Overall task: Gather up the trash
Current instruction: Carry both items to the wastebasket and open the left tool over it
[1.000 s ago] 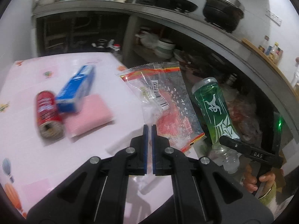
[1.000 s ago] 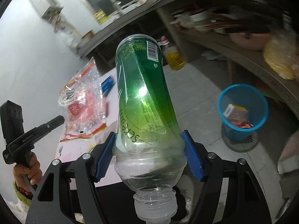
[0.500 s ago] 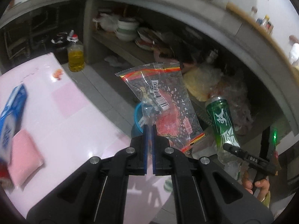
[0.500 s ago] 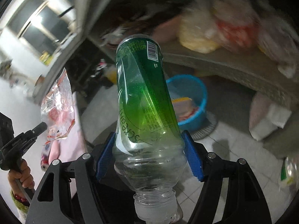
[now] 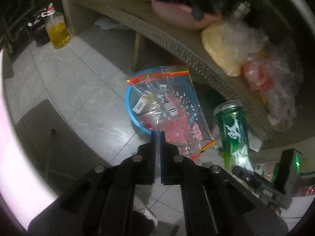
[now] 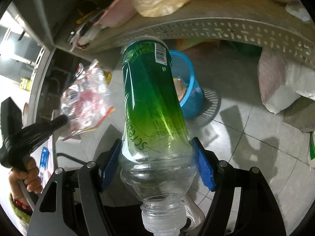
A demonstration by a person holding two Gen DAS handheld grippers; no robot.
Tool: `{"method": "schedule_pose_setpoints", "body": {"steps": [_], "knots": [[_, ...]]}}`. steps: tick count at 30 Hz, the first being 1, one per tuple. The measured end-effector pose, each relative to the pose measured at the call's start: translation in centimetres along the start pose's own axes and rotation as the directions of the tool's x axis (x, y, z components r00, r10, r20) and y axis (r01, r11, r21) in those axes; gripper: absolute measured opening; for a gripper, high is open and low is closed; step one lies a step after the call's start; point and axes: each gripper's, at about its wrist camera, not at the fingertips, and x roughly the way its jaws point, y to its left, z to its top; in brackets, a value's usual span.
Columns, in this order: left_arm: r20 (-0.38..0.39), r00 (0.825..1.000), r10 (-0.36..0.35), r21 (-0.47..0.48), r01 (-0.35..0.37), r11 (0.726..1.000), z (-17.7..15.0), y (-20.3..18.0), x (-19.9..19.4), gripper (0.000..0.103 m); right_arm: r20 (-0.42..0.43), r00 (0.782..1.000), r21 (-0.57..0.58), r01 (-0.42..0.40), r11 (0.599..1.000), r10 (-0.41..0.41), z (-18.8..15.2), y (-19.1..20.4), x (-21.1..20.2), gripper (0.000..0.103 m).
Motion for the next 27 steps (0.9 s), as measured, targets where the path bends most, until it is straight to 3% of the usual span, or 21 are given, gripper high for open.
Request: {"method": "schedule_pose_setpoints", "body": {"steps": [4, 7, 9, 10, 11, 13, 19, 27], "knots": [[-0.039, 0.996, 0.08, 0.079, -0.077, 0.994, 2.2, -2.6, 4.6, 0.002, -0.001, 1.0, 0.034, 0.023, 0.999, -0.023, 0.2, -1.3, 0.2, 0.069], [-0.02, 0.993, 0.119, 0.134, -0.115, 0.984, 4.0, -4.4, 7.4, 0.006, -0.006, 0.999, 0.05, 0.04, 0.998, -0.04, 0.5, -2.5, 0.3, 0.069], [-0.013, 0.993, 0.121, 0.151, -0.118, 0.982, 4.8, -4.9, 8.7, 0.022, -0.014, 0.999, 0.058, 0.052, 0.997, -0.051, 0.6, -3.1, 0.3, 0.069], [-0.012, 0.991, 0.135, 0.158, -0.132, 0.979, 5.0, -5.2, 9.4, 0.038, -0.018, 0.998, 0.062, 0.058, 0.996, -0.057, 0.6, -3.4, 0.4, 0.069], [0.003, 0.986, 0.165, 0.163, -0.163, 0.973, 5.3, -5.4, 9.9, 0.046, -0.021, 0.998, 0.063, 0.062, 0.996, -0.061, 0.6, -3.6, 0.6, 0.069], [0.028, 0.985, 0.17, 0.176, -0.172, 0.969, 5.5, -5.7, 10.1, 0.046, -0.029, 0.997, 0.059, 0.074, 0.996, -0.072, 0.6, -3.8, 1.0, 0.069], [0.062, 0.991, 0.123, 0.134, -0.13, 0.982, 5.5, -4.0, 6.4, 0.049, -0.059, 0.995, 0.035, 0.082, 0.996, -0.079, 1.0, -3.3, 3.0, 0.069], [0.165, 0.985, 0.052, 0.082, -0.066, 0.994, 2.4, -0.6, -5.1, 0.061, -0.081, 0.991, -0.061, 0.102, 0.993, -0.107, 5.2, 1.5, 8.8, 0.069]]}}
